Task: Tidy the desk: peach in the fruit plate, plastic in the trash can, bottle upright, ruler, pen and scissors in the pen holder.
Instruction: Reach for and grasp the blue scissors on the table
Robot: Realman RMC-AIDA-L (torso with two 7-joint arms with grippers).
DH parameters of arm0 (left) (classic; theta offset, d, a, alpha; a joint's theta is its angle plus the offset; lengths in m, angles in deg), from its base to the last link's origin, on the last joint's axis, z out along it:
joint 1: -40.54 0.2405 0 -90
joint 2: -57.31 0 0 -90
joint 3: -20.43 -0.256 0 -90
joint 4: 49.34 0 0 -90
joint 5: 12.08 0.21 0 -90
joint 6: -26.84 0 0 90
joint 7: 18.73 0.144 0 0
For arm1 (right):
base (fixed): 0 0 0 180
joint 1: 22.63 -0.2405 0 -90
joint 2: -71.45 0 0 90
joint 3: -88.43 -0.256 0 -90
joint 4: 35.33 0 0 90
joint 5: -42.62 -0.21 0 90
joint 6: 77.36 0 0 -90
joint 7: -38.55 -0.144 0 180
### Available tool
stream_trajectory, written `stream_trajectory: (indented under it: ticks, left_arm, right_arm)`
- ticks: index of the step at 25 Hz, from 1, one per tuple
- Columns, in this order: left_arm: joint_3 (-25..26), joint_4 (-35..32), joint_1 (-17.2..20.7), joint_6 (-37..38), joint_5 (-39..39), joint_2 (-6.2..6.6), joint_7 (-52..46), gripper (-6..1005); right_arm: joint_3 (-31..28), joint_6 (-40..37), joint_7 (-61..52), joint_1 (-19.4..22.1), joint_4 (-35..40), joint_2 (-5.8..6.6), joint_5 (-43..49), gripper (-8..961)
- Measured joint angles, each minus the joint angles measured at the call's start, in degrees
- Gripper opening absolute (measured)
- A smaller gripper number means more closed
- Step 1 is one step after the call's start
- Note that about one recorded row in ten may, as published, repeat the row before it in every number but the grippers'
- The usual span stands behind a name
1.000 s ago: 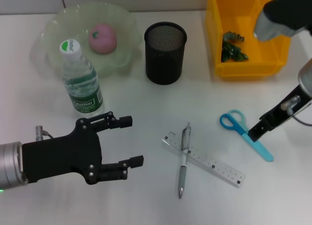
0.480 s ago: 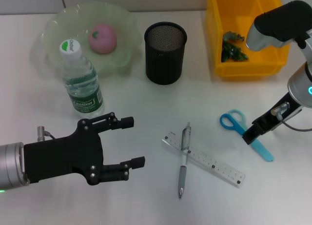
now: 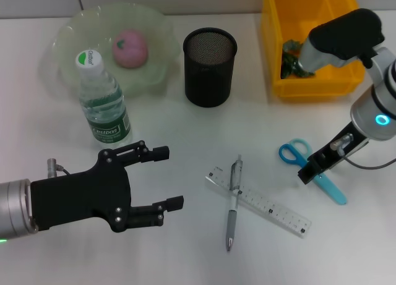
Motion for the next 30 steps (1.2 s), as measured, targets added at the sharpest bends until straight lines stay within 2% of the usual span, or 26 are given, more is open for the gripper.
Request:
stream_trajectory:
  ticks: [14,26,30]
  left_arm:
    - [0.0,0.0,0.0,-0.1,-0.1,0.01,0.0,807]
    - [0.4,0.0,0.2,-0.2,-0.2,0.01,0.0,807]
    - [0.3,0.0,0.2,-0.3,-0.3,0.01,0.0,807]
  right_arm:
    - [0.9,1.4,0.0,-1.1,-2.9,0.09,0.2,477]
    - [1.1,1.8,0.1,-1.4,-3.4,0.10,0.2,468]
    - [1.1,1.8,0.1,-1.5,-3.9,0.09,0.2,438]
